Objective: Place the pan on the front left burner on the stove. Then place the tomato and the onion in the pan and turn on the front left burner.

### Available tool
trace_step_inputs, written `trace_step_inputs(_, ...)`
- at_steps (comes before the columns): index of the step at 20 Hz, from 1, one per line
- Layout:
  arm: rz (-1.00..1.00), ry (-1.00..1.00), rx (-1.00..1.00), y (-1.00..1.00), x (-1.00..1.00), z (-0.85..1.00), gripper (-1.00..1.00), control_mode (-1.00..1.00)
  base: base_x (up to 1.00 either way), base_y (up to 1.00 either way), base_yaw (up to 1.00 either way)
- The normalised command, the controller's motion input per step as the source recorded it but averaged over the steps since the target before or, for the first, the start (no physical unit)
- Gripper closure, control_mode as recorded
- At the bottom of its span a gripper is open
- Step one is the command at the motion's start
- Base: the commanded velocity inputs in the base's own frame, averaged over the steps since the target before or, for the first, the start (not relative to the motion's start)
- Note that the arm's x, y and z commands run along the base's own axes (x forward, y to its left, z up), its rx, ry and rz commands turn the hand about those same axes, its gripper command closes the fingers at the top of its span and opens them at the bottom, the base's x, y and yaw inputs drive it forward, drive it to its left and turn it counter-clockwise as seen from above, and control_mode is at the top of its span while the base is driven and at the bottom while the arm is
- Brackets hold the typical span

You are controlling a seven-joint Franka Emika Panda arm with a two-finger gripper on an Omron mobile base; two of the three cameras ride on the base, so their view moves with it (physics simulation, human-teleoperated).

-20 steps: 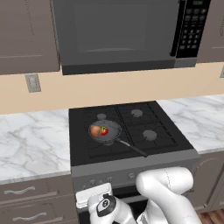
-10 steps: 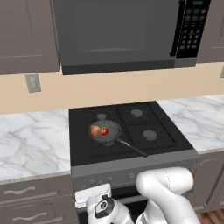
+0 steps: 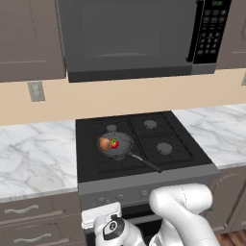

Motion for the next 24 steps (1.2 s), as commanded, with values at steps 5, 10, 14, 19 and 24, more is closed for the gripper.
trace_step_inputs(5, 0.00, -0.02, 0.00, 0.00, 0.00, 0.02, 1.00, -1.00, 0.00, 0.00, 0.00)
trace_step_inputs(10, 0.00, -0.11, 0.00, 0.00, 0.00, 0.14, 1.00, -1.00, 0.00, 0.00, 0.00)
trace_step_inputs(14, 0.01, -0.02, -0.01, 0.02, 0.00, 0.12, 1.00, -1.00, 0.00, 0.00, 0.00)
trace_step_inputs(19, 0.00, -0.17, -0.11, 0.19, -0.01, 0.00, 1.00, -1.00, 0.00, 0.00, 0.00)
trace_step_inputs(24, -0.07, -0.20, -0.19, 0.04, -0.04, 0.00, 1.00, -1.00, 0.00, 0.00, 0.00)
